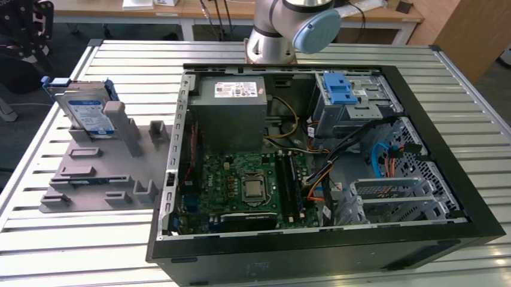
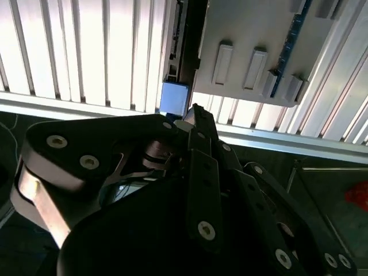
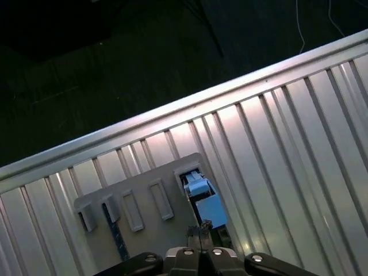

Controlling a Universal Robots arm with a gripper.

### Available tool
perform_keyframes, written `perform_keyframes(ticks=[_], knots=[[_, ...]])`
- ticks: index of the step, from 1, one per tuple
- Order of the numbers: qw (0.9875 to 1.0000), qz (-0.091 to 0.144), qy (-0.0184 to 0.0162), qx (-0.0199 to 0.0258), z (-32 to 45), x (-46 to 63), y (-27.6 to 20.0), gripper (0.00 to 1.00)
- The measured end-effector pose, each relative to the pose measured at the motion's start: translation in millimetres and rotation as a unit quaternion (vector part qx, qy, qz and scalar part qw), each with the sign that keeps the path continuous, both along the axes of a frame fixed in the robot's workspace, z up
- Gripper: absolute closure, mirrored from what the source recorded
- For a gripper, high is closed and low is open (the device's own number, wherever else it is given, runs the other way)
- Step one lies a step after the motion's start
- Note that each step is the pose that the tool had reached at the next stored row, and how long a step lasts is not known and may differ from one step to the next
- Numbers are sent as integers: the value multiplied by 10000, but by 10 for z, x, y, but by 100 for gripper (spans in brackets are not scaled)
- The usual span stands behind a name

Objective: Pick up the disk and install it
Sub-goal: 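Pick up the disk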

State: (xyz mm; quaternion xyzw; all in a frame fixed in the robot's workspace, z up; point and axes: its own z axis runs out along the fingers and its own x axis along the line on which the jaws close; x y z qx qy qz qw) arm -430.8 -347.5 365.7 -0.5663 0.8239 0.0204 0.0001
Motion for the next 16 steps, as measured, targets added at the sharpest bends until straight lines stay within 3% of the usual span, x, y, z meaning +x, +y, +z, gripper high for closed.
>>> perform_keyframes(ticks=[6,10,16], knots=[[9990,440,-1,21,-7,-1,0,89],[9989,459,-6,89,-27,0,2,89],[9988,485,-4,85,-105,1,33,89]])
